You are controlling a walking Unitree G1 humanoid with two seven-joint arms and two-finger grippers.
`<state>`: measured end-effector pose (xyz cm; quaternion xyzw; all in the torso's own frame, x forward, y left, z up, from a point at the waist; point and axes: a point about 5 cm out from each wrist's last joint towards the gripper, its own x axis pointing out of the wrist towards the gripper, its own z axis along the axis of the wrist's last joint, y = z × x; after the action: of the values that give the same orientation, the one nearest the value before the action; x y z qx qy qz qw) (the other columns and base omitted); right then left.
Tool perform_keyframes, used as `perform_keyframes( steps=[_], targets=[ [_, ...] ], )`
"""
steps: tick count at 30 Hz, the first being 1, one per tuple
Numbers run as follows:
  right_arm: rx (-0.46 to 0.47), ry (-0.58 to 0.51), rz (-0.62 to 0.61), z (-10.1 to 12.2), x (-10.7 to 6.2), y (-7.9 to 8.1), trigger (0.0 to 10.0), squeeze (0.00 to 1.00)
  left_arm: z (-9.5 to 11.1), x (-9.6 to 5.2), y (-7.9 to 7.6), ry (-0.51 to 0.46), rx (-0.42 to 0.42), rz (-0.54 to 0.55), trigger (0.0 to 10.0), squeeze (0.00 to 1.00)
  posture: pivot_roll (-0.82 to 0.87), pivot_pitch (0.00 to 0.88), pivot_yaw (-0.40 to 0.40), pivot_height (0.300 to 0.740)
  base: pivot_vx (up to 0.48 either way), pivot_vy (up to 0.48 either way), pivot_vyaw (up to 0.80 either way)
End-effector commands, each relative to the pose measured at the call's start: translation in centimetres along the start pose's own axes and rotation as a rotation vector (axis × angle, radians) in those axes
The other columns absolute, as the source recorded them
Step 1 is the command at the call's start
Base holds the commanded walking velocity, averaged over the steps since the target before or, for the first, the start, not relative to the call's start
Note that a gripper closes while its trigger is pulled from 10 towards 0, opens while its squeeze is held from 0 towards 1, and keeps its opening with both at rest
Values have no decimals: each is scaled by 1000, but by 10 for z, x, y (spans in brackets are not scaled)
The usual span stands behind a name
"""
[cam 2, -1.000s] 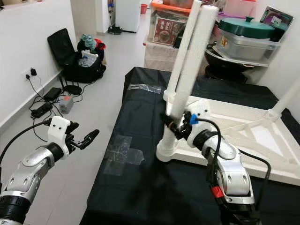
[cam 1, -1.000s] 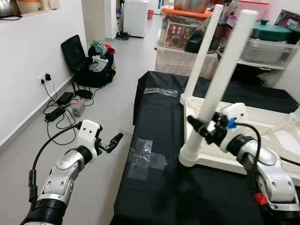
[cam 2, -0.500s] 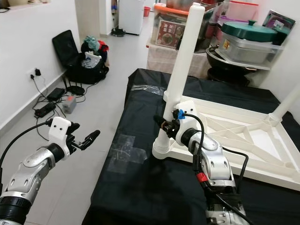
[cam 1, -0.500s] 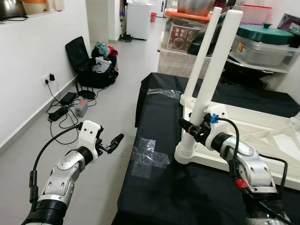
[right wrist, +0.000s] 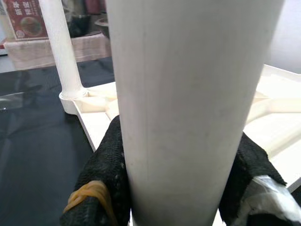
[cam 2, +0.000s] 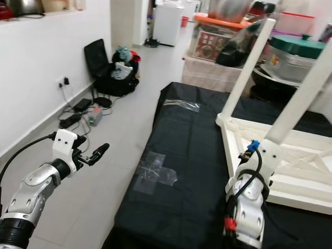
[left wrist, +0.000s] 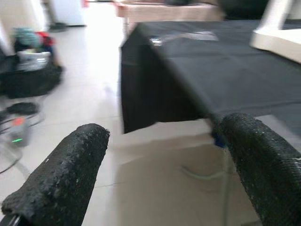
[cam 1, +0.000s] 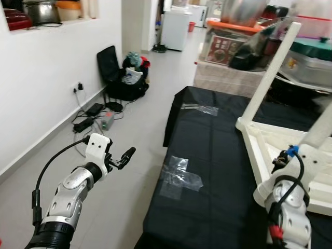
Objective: Building children table
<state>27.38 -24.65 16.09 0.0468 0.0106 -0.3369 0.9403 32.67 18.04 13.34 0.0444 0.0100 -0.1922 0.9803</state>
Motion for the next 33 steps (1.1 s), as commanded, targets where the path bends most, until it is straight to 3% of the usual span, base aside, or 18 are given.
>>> perform_keyframes(
  steps=[1, 2, 4, 5, 7, 8, 9, 10, 11, 13, 16, 17, 18, 22, 28, 33],
  targets=[
    [-25, 70, 36, -14, -6, 7, 0, 0, -1, 3, -2, 11, 3, -16, 10000, 0, 37, 0, -97, 740, 0, 0, 0],
    [-20, 42, 56, -9, -7, 14, 10000, 0, 0, 3, -1, 11, 3, -16, 10000, 0, 39, 0, -99, 740, 0, 0, 0],
    [-15, 22, 50, -5, -8, 17, 10000, 8, 0, 3, 0, 11, 3, -16, 10000, 0, 39, 0, -99, 740, 0, 0, 0],
    [-8, -5, 75, 1, -8, 22, 10000, 180, 0, 3, 1, 11, 3, -15, 10000, 0, 43, 0, -104, 740, 0, 0, 0],
    [-2, -24, 79, 6, -8, 25, 10000, 180, 0, 3, 2, 11, 3, -13, 10000, 0, 43, 0, -104, 740, 0, 0, 0],
    [12, -39, 95, 10, -7, 27, 10000, 573, 0, 2, 2, 11, 3, -12, 10000, 0, 47, 0, -108, 740, 0, 0, 0],
    [31, -44, 149, 14, -5, 31, 10000, 784, -1, 1, 3, 11, 1, -9, 10000, 0, 52, 0, -117, 740, 0, 0, 0],
    [55, -59, 251, 19, -2, 38, 10000, 0, -2, 0, 4, 13, 0, -6, 10000, 0, 52, 0, -117, 740, 0, 0, 0],
    [70, -70, 325, 21, 0, 43, 10000, 0, -2, -1, 4, 14, -1, -3, 10000, 0, 51, 0, -117, 740, 0, 0, 0],
    [70, -70, 325, 21, 0, 43, 10000, 0, -2, -1, 4, 14, -1, -3, 10000, 0, 51, 0, -117, 740, 0, 0, 0],
    [62, -89, 800, 29, 4, 57, 10000, 0, -3, -1, 3, 13, -1, -3, 10000, 0, 57, 0, -120, 740, 0, 0, 0],
    [46, -92, 884, 30, 4, 57, 10000, 0, -3, -1, 3, 12, 0, -5, 10000, 0, 57, 0, -120, 740, 0, 0, 0],
    [46, -92, 884, 30, 4, 57, 10000, 0, -3, -1, 3, 12, 0, -5, 10000, 0, 57, 0, -120, 740, 0, 0, 0],
    [-74, -34, 1126, 28, 10, 51, 10000, 0, -2, 1, 3, 6, 7, -4, 10000, 0, 71, 0, -132, 740, 0, 0, 0],
    [-106, -1, 1229, 23, 12, 55, 10000, 0, -3, -1, 1, 4, 9, -3, 10000, 0, 84, 0, -134, 740, 0, 0, 0],
    [-87, 24, 1245, 16, 17, 65, 10000, 0, -2, -1, -1, 3, 12, -5, 10000, 0, 91, 0, -133, 740, 0, 0, 0]
  ],
)
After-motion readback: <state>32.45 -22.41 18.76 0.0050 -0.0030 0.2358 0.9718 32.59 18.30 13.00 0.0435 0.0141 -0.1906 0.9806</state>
